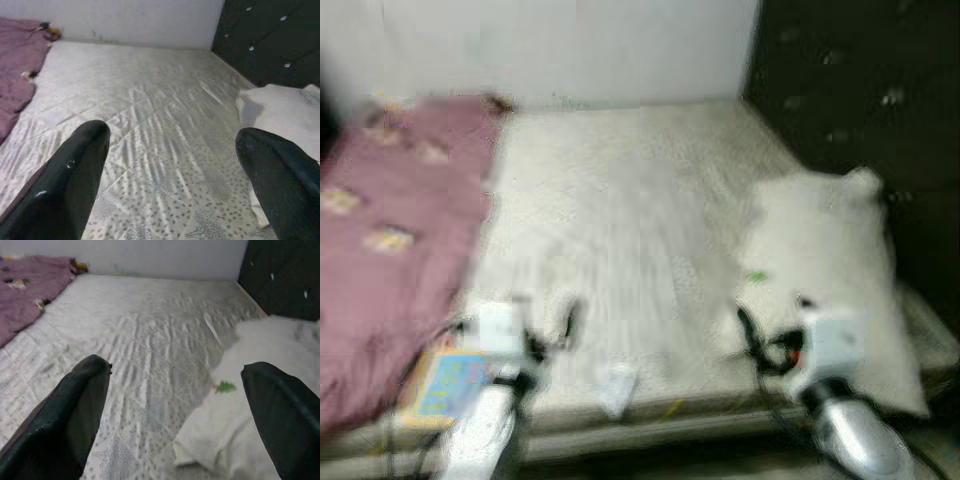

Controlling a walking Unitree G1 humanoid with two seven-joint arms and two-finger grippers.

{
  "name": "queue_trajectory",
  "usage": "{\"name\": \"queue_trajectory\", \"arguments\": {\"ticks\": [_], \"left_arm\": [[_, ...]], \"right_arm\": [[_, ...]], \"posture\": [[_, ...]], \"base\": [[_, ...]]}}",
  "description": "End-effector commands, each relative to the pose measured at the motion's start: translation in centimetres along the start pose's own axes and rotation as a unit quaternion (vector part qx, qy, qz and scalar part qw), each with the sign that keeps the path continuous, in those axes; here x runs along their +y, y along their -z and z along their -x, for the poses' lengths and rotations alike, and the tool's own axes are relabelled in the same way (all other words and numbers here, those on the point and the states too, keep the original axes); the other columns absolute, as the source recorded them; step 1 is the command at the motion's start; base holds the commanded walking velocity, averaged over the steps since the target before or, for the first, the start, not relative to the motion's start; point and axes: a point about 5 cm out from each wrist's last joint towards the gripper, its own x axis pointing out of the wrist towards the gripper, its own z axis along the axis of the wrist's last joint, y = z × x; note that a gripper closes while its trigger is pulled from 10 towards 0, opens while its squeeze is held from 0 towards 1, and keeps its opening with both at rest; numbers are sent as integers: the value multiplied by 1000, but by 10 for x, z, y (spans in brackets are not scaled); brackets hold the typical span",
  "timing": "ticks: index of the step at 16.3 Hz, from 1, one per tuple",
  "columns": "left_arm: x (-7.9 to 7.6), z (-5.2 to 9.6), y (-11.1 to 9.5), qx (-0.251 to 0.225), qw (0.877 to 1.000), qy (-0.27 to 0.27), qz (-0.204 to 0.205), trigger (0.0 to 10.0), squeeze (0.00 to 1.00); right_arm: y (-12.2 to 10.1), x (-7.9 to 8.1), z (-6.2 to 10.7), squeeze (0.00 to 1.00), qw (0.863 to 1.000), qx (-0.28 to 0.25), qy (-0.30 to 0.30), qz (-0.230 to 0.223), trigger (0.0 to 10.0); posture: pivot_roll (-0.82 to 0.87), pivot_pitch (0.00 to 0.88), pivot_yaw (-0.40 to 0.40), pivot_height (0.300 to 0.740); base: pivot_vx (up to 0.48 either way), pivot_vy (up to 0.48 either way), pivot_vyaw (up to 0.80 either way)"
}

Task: Clean up the room

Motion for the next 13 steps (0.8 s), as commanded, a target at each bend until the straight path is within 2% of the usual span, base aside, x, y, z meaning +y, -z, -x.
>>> {"name": "queue_trajectory", "arguments": {"ticks": [1,2,3,4,5,6,7,9,11,13], "left_arm": [[6,0,1,3,1000,-2,1,10000,0],[6,-2,3,4,1000,3,3,10000,0],[7,-9,-3,-7,1000,7,1,10000,0],[5,-15,-9,-24,1000,11,-16,10000,0],[5,-20,-15,-34,999,9,-28,10000,0],[10,-22,-20,-38,999,2,-25,10000,0],[21,-17,-21,-37,999,-4,-33,10000,0],[26,-14,-18,-31,999,-12,-32,10000,0],[25,-15,-18,-33,999,-11,-30,10000,0],[15,-14,-14,-30,999,-7,-19,10000,0]], "right_arm": [[-4,6,-1,0,1000,-15,-10,-3,10000],[-4,7,-3,0,1000,-16,-15,-9,10000],[-7,9,-8,0,999,-18,-21,-17,10000],[-10,9,-11,0,999,-27,-25,-22,10000],[-14,10,-13,0,999,-34,-26,-23,10000],[-16,12,-17,0,999,-40,-27,-17,10000],[-20,16,-22,0,998,-52,-38,-15,10000],[-21,17,-26,0,998,-55,-38,-21,10000],[-21,17,-26,0,998,-54,-40,-21,10000],[-21,17,-27,0,998,-50,-44,-17,10000]], "posture": [[-106,23,18,740],[-110,12,15,740],[-109,45,3,740],[-103,12,-4,740],[-95,15,-4,740],[-99,26,6,740],[-88,28,7,740],[-81,31,4,740],[-81,37,1,740],[-87,47,-4,740]], "base": [[0,0,0],[0,0,0],[0,0,0],[0,0,0],[0,0,0],[0,0,0],[0,0,0],[0,0,0],[0,0,0],[0,0,0]]}}
